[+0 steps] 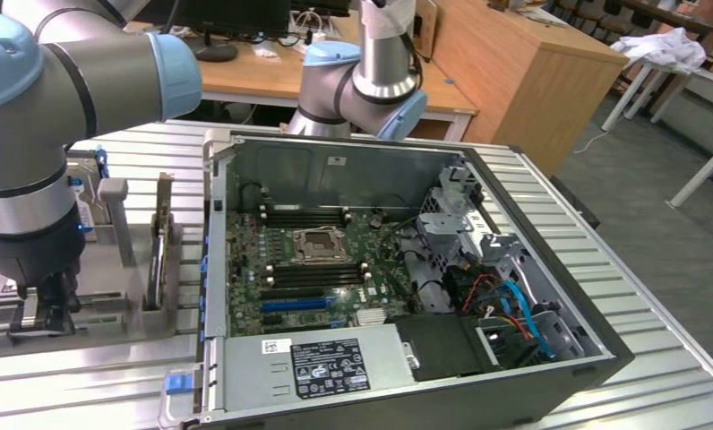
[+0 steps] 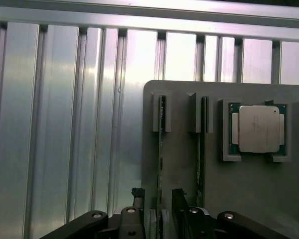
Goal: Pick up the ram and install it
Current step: 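Pick up the ram and move it above insertion slot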
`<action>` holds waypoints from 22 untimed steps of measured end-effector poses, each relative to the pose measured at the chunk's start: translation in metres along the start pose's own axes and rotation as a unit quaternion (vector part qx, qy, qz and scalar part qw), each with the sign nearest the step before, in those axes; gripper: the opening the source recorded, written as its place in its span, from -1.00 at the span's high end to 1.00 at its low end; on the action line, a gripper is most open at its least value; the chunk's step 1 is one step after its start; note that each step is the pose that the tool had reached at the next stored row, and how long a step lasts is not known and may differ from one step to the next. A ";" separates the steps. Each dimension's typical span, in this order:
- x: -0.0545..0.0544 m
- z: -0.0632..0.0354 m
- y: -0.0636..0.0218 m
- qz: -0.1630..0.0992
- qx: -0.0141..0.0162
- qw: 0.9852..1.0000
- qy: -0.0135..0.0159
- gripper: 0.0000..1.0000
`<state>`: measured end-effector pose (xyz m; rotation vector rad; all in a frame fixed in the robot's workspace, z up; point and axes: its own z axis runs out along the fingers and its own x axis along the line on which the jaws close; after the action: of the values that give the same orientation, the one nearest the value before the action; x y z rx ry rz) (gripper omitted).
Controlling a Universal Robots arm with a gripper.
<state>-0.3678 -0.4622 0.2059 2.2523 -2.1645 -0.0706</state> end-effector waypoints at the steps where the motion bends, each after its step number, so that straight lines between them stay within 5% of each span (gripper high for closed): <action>1: 0.000 0.0000 0.0000 0.000 0.000 1.000 0.000 0.29; 6: 0.000 0.0000 0.0000 0.000 0.000 1.000 0.000 0.32; 10: 0.000 0.0000 0.0000 0.000 0.000 1.000 0.000 0.58; 22: 0.000 0.0023 -0.0002 0.000 0.000 1.000 0.000 0.58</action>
<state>-0.3677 -0.4621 0.2037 2.2526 -2.1647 -0.0703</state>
